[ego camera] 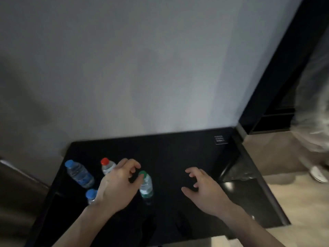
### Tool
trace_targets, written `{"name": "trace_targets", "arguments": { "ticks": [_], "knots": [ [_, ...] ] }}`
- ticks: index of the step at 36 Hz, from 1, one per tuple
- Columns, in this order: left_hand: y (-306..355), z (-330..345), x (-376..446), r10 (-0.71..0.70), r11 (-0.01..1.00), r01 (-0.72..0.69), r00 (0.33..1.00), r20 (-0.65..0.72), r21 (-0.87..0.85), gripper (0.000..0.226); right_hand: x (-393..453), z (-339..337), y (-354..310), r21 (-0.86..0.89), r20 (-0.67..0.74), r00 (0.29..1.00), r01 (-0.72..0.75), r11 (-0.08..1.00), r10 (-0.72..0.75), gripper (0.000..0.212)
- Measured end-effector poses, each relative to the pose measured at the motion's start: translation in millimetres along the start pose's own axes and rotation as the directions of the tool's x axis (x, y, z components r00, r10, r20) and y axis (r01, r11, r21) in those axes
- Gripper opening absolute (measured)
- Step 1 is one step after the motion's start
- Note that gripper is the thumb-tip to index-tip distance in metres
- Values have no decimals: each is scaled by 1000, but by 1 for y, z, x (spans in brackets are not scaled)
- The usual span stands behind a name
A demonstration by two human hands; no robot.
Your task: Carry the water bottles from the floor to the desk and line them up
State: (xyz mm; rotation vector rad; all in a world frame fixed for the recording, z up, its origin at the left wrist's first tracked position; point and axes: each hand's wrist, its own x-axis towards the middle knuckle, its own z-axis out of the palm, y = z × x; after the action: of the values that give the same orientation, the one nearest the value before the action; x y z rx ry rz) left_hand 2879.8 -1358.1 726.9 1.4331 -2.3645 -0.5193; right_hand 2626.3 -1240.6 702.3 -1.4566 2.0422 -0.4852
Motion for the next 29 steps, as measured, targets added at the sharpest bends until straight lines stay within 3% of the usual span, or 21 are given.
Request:
{"name": "trace_targets", "arguments": {
  "ticks": [6,13,20,29],
  "knots": [
    [128,53,-14,250,968,-248,966,71,-41,19,-98,-67,86,56,-136,987,-73,996,80,54],
    [266,115,-47,455,890,-449,871,184,-73,23,-221,-137,196,89,-307,930,-184,979,203,45],
    [391,156,-71,586,805,-579,747,313,-126,31,-305,-187,279,101,-448,845,-274,956,290,53],
    [530,236,-59,728,660,-731,565,389,-172,45,-371,-242,381,188,-507,731,-423,886,457,61]
  ]
}}
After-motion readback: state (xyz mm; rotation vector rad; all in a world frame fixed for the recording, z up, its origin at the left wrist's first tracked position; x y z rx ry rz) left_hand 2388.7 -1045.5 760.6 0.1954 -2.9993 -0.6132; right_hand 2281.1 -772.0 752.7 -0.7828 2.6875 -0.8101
